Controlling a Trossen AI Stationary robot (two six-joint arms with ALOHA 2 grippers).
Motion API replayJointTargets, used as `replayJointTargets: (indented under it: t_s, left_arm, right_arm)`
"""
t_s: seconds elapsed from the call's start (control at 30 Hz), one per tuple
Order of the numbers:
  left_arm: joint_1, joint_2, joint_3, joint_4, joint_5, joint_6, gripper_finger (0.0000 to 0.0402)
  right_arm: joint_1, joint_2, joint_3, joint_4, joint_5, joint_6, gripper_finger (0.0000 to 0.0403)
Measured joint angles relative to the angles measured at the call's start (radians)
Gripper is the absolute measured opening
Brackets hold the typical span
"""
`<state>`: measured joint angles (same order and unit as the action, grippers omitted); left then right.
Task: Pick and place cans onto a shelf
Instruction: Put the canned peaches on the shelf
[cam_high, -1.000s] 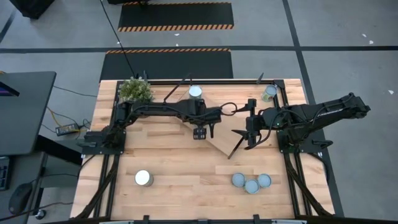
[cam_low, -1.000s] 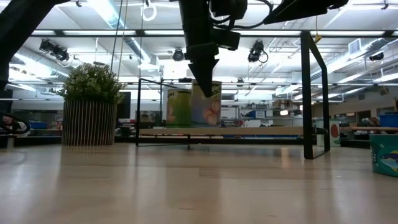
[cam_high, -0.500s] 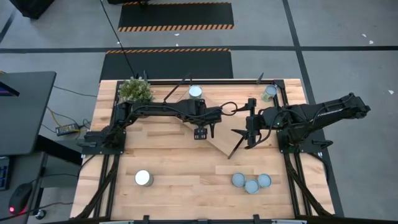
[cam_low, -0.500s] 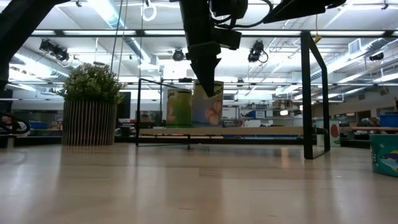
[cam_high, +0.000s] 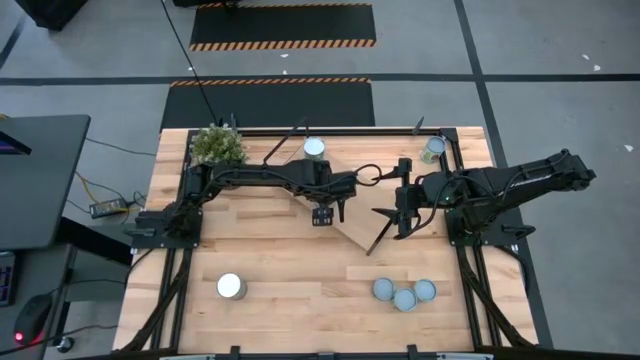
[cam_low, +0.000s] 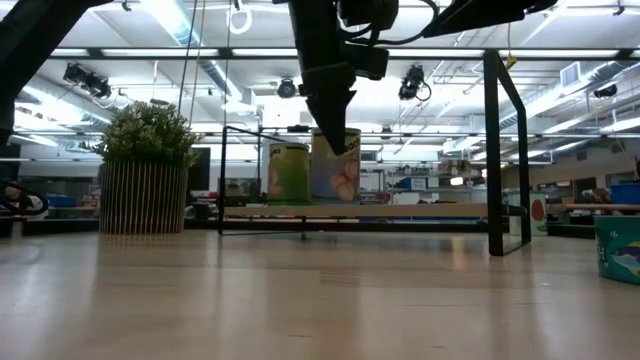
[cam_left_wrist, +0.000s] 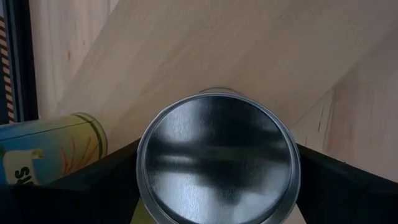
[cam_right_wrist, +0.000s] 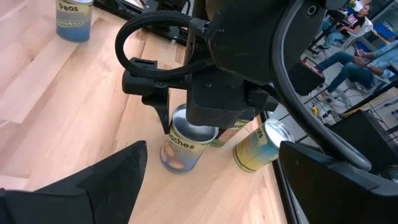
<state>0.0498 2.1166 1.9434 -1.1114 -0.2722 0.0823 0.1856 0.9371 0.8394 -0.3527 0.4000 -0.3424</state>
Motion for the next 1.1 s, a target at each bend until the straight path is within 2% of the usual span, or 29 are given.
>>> replayJointTargets:
  t_s: [0.77,0.93,1.1]
  left_arm:
    - [0.0,0.0,0.0,0.023,0.0,0.017,0.0356]
    - [0.0,0.0,0.0,0.023,-0.005,0.037,0.0395]
    - [-0.003,0.0,0.0,0.028,-0.027,0.039,0.0395]
  right_arm:
    - [0.0,0.0,0.0,0.0,-0.002,0.0,0.0373]
    - [0.0,0.0,0.0,0.0,-0.002,0.0,0.0373]
    - [0.0,0.0,0.0,0.0,-0.002,0.0,0.0373]
